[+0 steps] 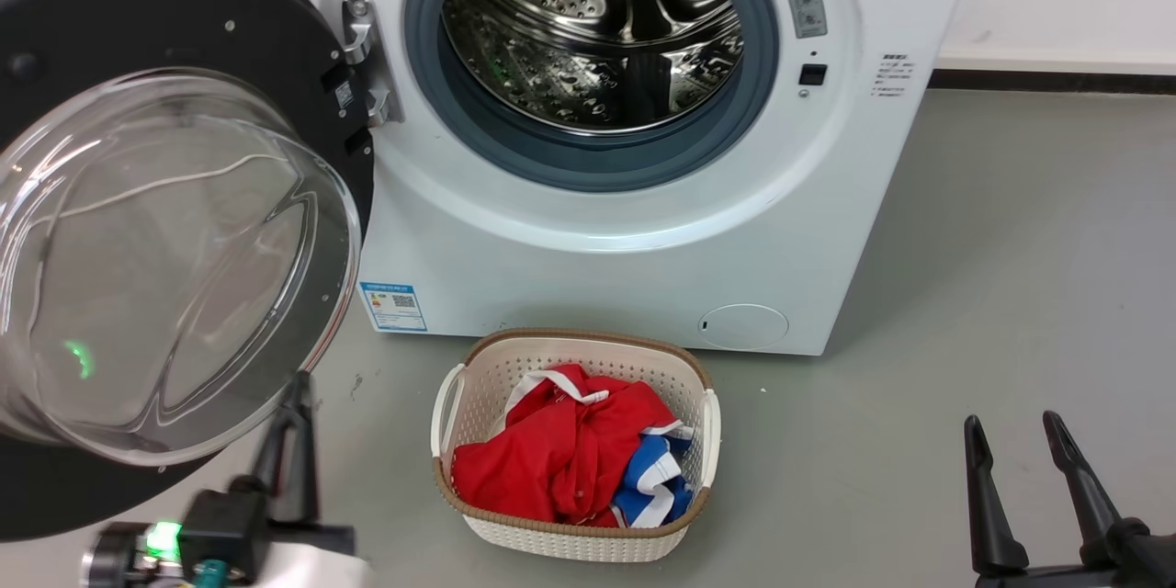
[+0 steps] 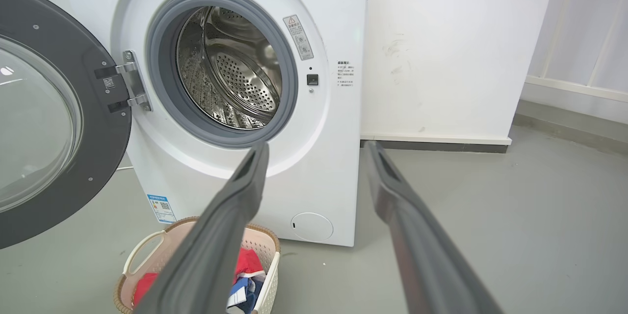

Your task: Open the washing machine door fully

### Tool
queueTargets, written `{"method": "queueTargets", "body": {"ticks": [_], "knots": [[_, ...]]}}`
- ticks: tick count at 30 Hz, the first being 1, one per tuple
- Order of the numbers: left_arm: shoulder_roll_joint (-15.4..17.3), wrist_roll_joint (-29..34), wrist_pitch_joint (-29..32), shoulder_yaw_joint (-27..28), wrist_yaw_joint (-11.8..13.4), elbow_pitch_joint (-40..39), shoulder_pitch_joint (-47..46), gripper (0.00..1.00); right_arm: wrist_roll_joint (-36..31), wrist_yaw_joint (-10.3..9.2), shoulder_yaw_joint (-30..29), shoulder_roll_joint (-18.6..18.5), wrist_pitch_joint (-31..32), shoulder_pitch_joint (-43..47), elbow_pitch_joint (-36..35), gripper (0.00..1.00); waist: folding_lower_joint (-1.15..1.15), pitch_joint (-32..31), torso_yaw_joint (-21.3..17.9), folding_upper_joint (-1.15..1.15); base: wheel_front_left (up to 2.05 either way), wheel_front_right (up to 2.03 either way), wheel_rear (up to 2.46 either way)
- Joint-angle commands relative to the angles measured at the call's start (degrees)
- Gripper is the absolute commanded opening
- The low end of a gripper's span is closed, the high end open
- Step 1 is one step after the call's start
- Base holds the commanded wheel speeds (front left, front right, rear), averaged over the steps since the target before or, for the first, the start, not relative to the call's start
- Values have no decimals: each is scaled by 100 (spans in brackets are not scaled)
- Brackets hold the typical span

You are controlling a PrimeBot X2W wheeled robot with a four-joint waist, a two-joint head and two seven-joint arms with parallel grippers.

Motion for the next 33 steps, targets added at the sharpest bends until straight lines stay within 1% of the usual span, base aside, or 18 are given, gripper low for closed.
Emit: {"method": "queueTargets", "body": {"ticks": [1,5,6,7,8,13,20,33], "knots": [[-26,-19,-14,-71,-12,65,77,0,31,-1,-1,9,-10,78,-5,100,0,-30,-42,0,0,0,0],[-48,-81,-14,-259,41,260,137,1,83,0,-30,8,-10,145,22,100,0,-67,-95,0,0,0,0],[-57,-92,-14,-305,55,307,162,31,103,0,-38,9,-10,173,31,100,0,-75,-102,0,0,0,0],[-62,-109,-14,-339,66,332,166,94,106,-1,-38,8,-10,195,38,100,0,-81,-109,0,0,0,0],[-63,-123,-14,-364,99,341,155,100,106,0,-43,8,-10,211,53,100,0,-86,-115,0,0,0,0],[-86,-200,-14,-530,80,492,227,100,198,0,-84,9,-11,268,128,100,0,-108,-112,0,0,0,0],[-94,-265,-14,-588,153,599,290,100,270,0,-58,9,-10,285,194,100,0,-109,-109,0,0,0,0],[-109,-364,-14,-613,198,645,306,100,265,0,-26,9,-10,251,204,100,0,-76,-162,0,0,0,0]]}}
